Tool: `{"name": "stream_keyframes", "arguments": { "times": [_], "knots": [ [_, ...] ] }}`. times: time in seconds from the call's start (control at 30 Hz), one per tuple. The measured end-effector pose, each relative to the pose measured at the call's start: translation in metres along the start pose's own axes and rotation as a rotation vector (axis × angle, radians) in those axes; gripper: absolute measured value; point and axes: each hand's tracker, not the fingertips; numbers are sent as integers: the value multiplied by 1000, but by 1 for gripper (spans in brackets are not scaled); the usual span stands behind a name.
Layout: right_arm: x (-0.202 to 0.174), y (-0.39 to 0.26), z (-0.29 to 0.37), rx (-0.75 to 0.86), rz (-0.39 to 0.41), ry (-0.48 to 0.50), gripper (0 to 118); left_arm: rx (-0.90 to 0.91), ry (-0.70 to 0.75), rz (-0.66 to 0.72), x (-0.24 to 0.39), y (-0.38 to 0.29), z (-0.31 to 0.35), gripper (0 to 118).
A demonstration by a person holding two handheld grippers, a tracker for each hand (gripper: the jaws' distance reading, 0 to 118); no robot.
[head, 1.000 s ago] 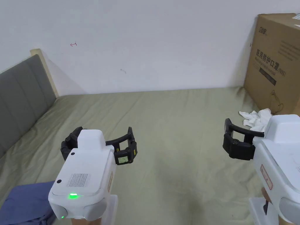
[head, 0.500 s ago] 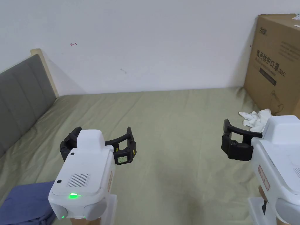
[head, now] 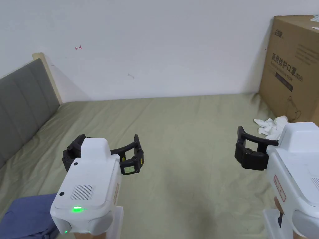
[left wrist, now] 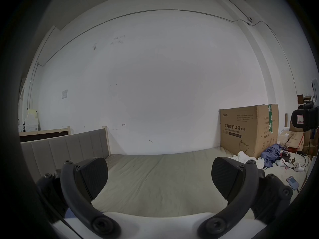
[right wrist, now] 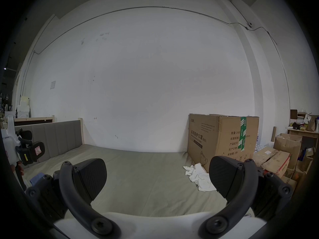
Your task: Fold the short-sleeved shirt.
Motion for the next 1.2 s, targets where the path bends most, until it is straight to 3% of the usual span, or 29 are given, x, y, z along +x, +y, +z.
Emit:
{"name": "stream_keyframes", "arguments": {
  "times": [1.2],
  "knots": [
    [4, -8, -4, -8, -3, 11, 117, -10, 0, 9, -2, -2, 0, 118]
  ]
}}
